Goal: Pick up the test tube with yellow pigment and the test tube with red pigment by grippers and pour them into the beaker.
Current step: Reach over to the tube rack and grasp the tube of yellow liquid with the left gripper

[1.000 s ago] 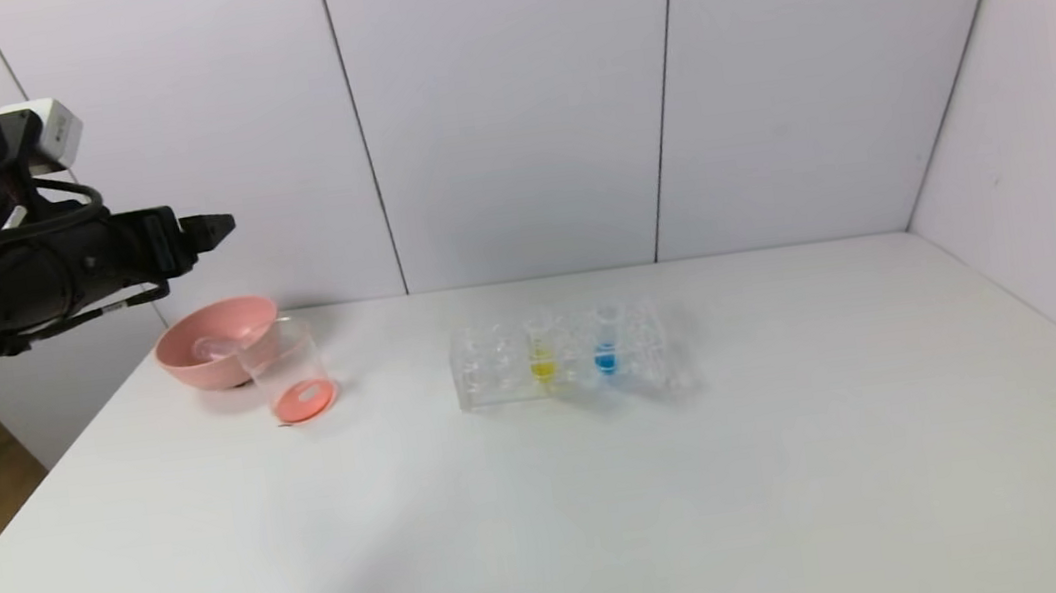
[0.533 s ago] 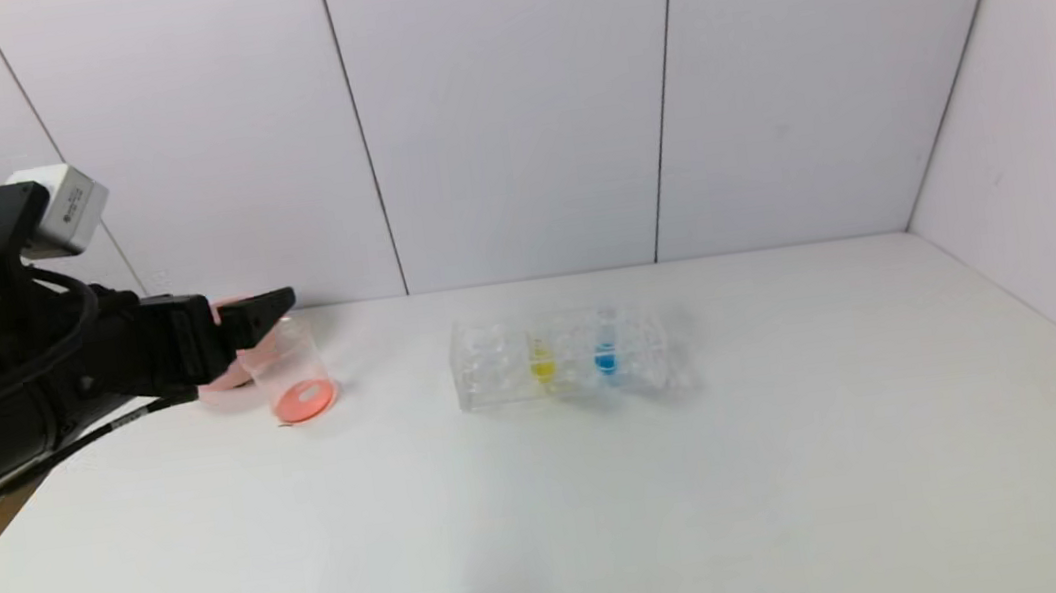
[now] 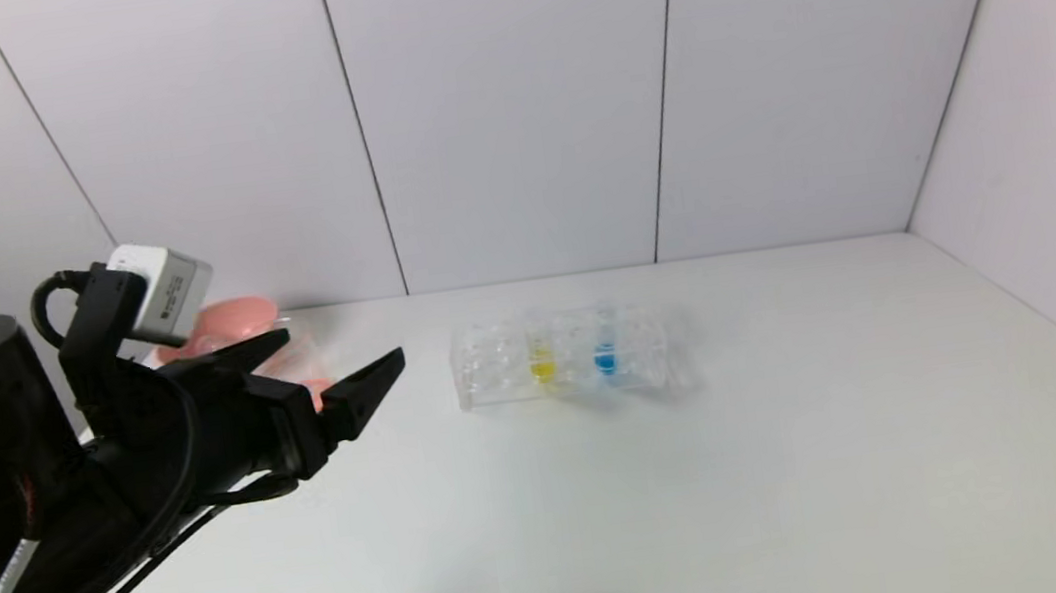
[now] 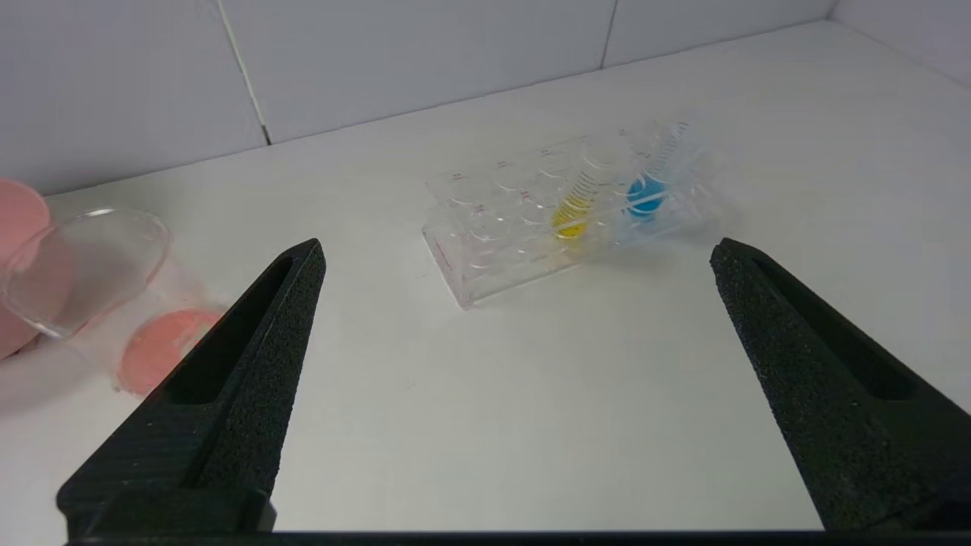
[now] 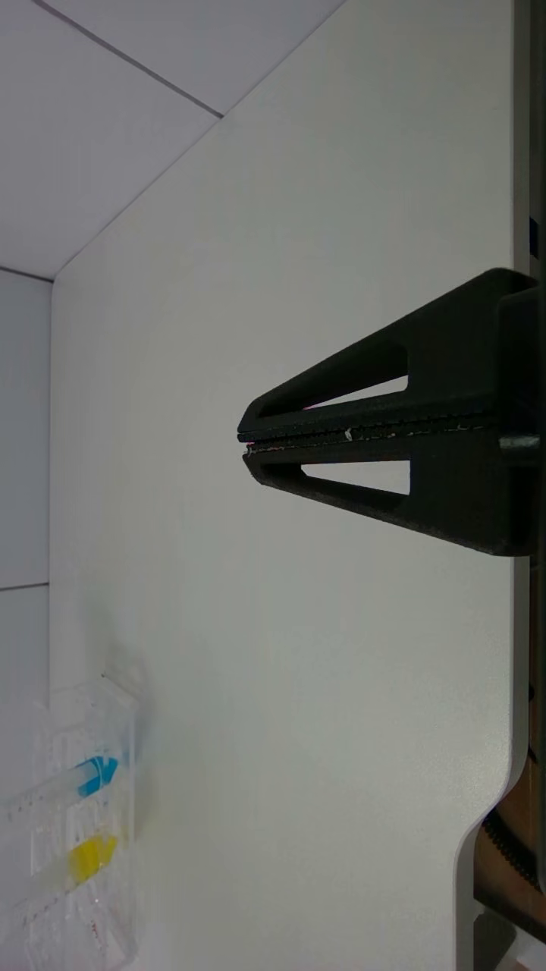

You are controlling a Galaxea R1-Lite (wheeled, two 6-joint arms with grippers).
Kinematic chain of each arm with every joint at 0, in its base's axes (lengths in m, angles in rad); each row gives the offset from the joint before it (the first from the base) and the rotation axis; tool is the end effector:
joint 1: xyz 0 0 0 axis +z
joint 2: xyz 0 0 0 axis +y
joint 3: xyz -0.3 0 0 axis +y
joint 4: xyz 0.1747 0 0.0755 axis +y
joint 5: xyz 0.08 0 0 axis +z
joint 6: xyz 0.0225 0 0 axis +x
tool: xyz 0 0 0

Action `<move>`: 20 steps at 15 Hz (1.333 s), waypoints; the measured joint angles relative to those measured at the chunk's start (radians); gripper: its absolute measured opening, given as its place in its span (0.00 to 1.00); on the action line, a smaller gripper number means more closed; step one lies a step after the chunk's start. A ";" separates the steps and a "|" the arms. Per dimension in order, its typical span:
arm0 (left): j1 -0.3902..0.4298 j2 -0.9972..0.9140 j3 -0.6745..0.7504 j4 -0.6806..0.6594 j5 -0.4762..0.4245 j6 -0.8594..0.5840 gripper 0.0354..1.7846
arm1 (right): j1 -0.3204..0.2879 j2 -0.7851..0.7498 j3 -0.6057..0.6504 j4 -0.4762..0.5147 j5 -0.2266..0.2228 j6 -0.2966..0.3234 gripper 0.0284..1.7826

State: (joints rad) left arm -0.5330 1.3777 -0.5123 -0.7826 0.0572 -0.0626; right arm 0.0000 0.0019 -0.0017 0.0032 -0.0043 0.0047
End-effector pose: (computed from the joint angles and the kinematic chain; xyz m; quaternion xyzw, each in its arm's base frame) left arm 0.1861 -0.1083 0.2019 -0.0184 0.0469 -0.2341 0.9709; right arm -0.0228 -0.0001 0.0757 0.0023 0.0017 -0.0022 1.0000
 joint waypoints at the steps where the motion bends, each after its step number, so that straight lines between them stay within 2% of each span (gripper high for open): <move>1: -0.023 0.024 0.003 -0.030 0.001 -0.002 0.99 | 0.000 0.000 0.000 0.000 0.000 0.000 0.05; 5: -0.077 0.188 0.001 -0.209 0.002 -0.002 0.99 | 0.000 0.000 0.000 0.000 0.000 0.000 0.05; 10: -0.106 0.457 -0.038 -0.528 0.002 0.006 0.99 | 0.000 0.000 0.000 0.000 0.000 0.000 0.05; 15: -0.115 0.640 -0.129 -0.621 0.000 0.006 0.99 | 0.000 0.000 0.000 0.000 0.000 0.000 0.05; 20: -0.126 0.772 -0.276 -0.595 0.036 0.009 0.99 | 0.000 0.000 0.000 0.000 0.000 0.000 0.05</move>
State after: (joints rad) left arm -0.6585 2.1500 -0.7883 -1.3777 0.0928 -0.0532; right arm 0.0000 0.0019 -0.0017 0.0032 -0.0043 0.0047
